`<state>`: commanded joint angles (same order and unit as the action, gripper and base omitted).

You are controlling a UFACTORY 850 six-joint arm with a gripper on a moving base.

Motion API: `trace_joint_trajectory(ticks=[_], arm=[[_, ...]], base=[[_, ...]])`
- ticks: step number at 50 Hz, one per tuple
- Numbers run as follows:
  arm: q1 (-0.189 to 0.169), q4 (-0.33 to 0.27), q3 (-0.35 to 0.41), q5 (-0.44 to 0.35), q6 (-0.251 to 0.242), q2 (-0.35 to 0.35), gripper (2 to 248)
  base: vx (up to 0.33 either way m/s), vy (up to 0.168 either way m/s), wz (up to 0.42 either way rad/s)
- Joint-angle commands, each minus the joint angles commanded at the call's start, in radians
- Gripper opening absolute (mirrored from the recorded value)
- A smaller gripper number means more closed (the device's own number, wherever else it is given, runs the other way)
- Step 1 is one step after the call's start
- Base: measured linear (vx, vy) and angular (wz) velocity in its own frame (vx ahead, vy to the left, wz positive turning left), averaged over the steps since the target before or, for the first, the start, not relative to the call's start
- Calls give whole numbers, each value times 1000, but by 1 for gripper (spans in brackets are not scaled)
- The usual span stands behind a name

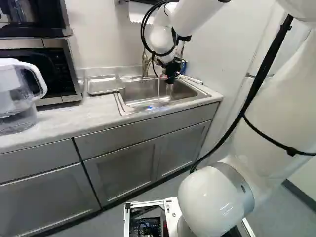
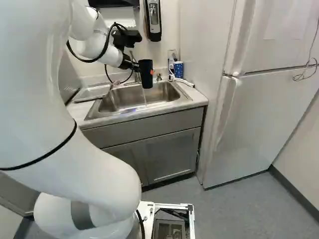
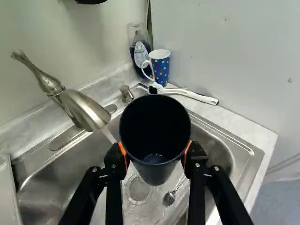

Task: Rinse the cup and place it in the tray

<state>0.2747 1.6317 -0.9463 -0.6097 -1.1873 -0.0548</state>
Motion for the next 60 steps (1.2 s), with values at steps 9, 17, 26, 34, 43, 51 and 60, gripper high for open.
trace_joint_trajectory(ticks=[9, 17, 26, 34, 43, 51, 60], arm=[[1, -11, 8, 23, 0, -9, 124], [2, -22, 15, 43, 0, -16, 124], [4, -37, 23, 65, 0, -24, 124], [5, -51, 29, 86, 0, -31, 124], [6, -69, 37, 108, 0, -38, 124], [7, -85, 43, 128, 0, -45, 124], [8, -104, 51, 151, 0, -53, 124]], base=[[0, 0, 0], [0, 0, 0], [0, 0, 0], [0, 0, 0], [0, 0, 0], [0, 0, 0], [0, 0, 0]])
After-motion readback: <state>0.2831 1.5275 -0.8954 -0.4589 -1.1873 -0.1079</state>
